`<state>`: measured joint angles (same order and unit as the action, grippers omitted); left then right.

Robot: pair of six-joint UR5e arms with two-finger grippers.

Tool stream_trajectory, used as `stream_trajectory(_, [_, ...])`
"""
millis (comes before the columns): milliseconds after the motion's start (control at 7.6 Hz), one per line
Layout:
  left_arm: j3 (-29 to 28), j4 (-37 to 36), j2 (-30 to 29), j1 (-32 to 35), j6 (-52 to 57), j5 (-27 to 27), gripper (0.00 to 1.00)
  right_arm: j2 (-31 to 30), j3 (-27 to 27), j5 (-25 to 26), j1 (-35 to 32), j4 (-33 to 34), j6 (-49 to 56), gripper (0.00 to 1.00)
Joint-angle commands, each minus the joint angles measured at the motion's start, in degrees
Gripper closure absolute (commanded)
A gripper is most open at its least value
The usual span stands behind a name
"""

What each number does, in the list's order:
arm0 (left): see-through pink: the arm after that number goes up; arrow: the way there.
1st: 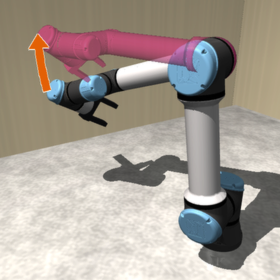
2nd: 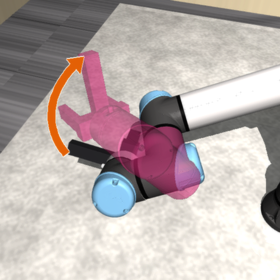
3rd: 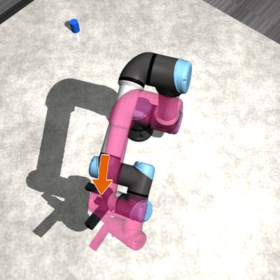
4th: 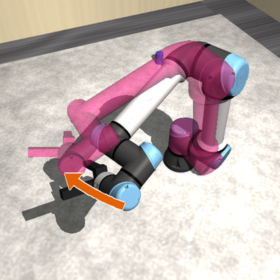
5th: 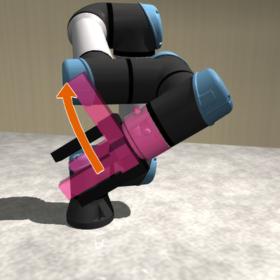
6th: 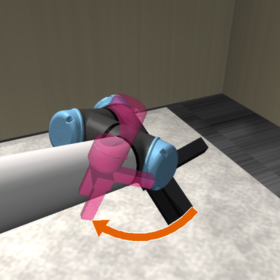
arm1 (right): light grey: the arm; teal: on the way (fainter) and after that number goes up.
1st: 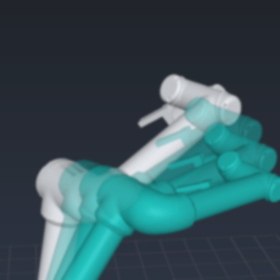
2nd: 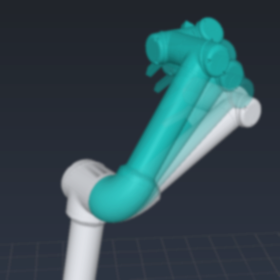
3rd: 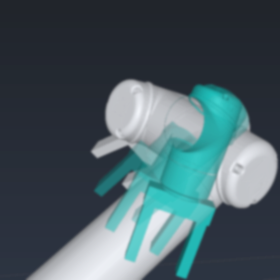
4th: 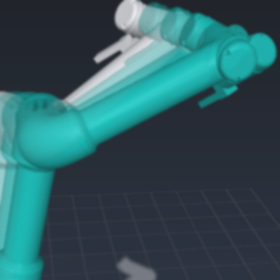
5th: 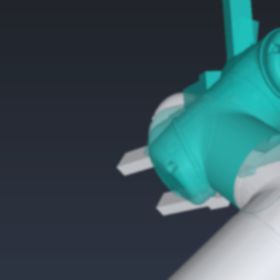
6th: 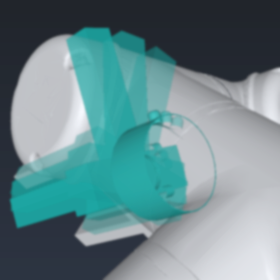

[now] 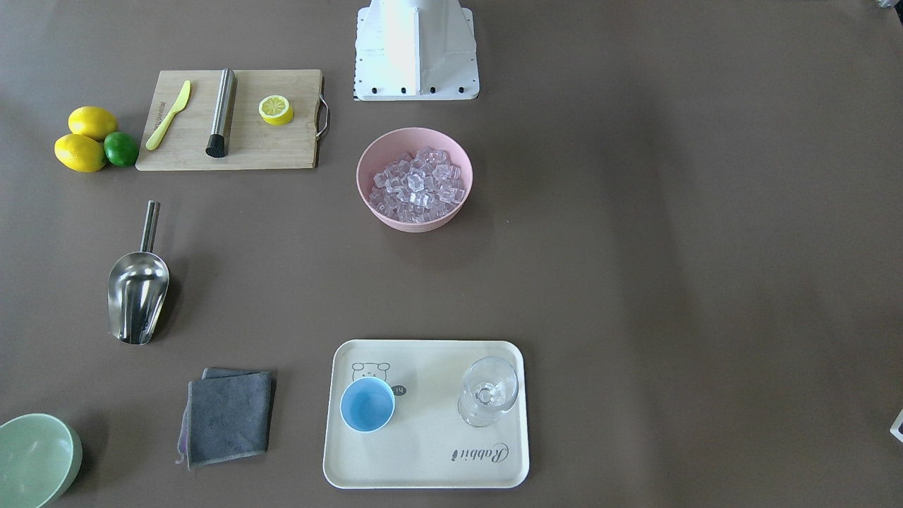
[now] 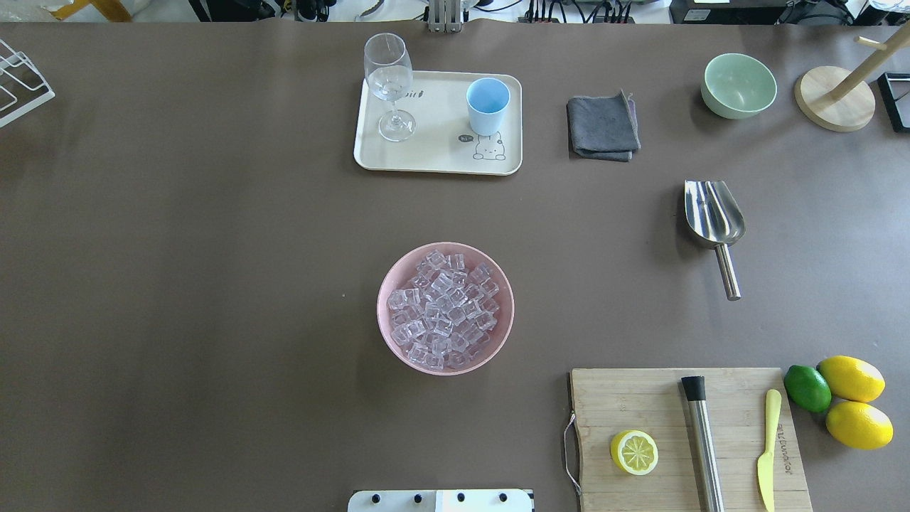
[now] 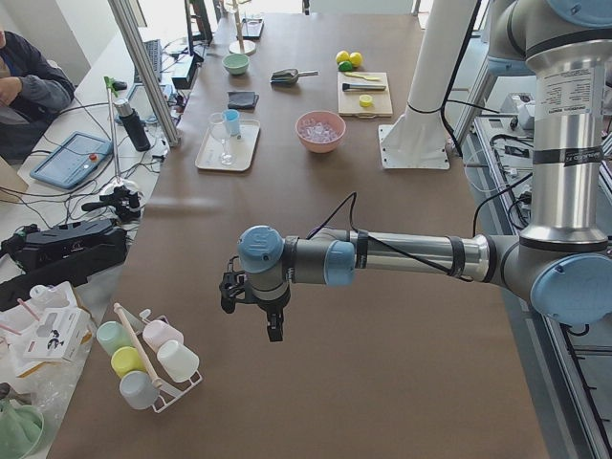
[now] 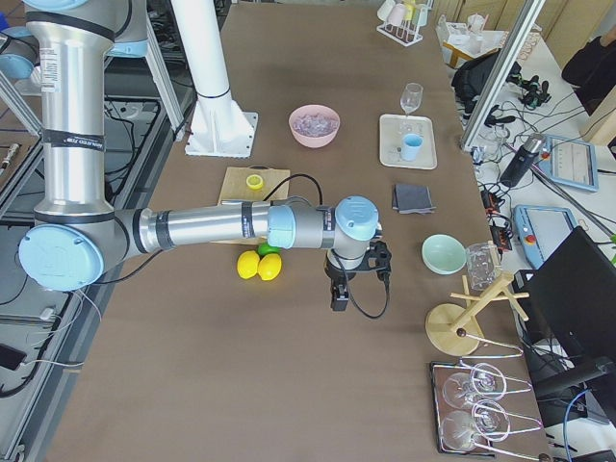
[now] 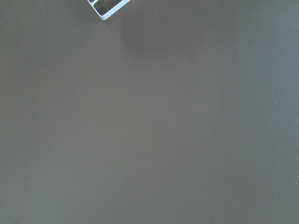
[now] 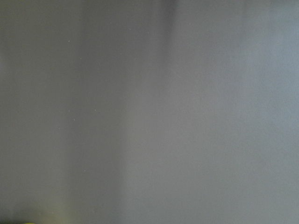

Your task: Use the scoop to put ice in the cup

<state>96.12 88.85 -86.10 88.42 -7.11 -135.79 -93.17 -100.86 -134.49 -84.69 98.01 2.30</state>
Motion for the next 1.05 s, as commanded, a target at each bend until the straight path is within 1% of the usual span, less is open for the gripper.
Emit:
stream_trajectory(0, [0.73, 0.01, -0.12, 0.0, -0.01, 0.0, 0.02, 0.0, -0.65, -3.22, 9.06, -11.56, -21.73, 0.0])
stream_trajectory(132, [1.7, 0.01, -0.12, -0.35, -0.01, 0.0, 0.02, 0.35, -1.44, -3.32, 12.15, -14.57, -29.04, 0.0])
stream_trajectory(263, [1.79, 0.01, -0.56, -0.79, -0.01, 0.0, 0.02, 0.7, -1.44, -3.32, 15.22, -19.21, -35.29, 0.0])
stream_trajectory(395, [2.14, 0.1, -0.74, -2.1, -0.1, -0.26, 0.02, 0.71, -1.44, -2.8, 18.82, -24.74, -42.83, 0.0])
stream_trajectory(526, [3.1, 0.1, -1.26, -4.11, -0.19, -0.52, 0.02, 1.58, -1.53, -1.49, 21.64, -27.84, -48.13, 0.0])
stream_trajectory(658, [3.81, 0.01, -2.31, -6.22, -0.45, -0.44, 0.02, 1.93, -2.75, -0.17, 23.85, -27.96, -50.97, 0.0])
stream_trajectory(789, [4.16, -0.42, -4.93, -8.5, -0.71, -0.35, 0.02, 1.85, -4.07, 3.32, 27.78, -27.87, -52.91, 0.0])
stream_trajectory(921, [4.25, -0.34, -6.26, -10.0, -0.71, -0.7, 0.02, 1.85, -4.86, 7.45, 32.61, -27.87, -55.63, 0.0])
